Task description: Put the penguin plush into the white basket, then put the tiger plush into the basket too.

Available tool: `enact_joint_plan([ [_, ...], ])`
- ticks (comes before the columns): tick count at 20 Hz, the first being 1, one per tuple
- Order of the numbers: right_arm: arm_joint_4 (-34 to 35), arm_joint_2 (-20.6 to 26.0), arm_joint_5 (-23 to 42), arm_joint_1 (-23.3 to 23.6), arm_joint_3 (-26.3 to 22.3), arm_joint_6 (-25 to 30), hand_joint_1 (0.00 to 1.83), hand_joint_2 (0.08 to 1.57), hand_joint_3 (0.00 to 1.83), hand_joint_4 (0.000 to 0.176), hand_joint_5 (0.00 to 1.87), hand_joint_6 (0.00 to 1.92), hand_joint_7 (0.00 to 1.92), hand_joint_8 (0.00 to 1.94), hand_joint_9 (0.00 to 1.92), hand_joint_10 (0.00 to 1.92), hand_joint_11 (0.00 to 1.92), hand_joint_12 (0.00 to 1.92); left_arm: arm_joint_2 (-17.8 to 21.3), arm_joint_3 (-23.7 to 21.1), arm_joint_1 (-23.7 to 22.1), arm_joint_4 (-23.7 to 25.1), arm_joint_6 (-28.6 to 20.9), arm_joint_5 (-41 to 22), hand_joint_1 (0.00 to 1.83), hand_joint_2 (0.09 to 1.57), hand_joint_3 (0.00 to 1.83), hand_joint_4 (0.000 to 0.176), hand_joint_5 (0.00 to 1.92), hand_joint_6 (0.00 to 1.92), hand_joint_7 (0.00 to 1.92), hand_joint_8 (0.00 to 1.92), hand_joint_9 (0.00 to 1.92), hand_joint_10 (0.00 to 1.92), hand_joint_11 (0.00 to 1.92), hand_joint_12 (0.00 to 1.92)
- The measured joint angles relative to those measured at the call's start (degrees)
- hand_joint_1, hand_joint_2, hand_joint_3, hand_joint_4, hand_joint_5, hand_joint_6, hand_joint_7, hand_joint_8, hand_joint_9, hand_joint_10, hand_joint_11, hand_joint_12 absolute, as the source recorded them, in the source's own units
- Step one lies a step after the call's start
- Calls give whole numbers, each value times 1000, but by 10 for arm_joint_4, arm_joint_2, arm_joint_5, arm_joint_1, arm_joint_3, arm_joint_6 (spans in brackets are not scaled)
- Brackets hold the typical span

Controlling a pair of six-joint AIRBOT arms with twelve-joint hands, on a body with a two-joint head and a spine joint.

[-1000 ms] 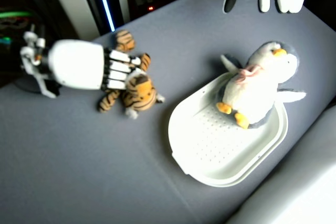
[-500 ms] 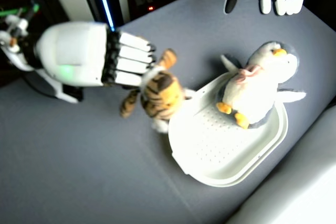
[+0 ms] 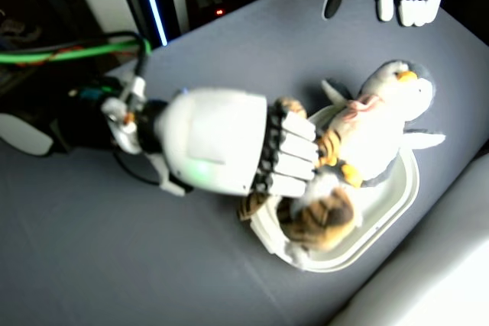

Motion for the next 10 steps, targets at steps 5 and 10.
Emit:
enact_joint_plan([
  [5,9,14,25,-17,-44,1,425,1144,14,176,0,0,0,0,0,0,0,0,1,-5,19,-13,-17,-21,867,884,8,170,56,1,158,1,178,1,0,597],
  [10,108,59,207,-174,-122,43,510,1173,7,176,0,0,0,0,0,0,0,0,9,-20,73,-41,-59,-103,774,865,0,169,80,5,148,7,171,5,0,607],
])
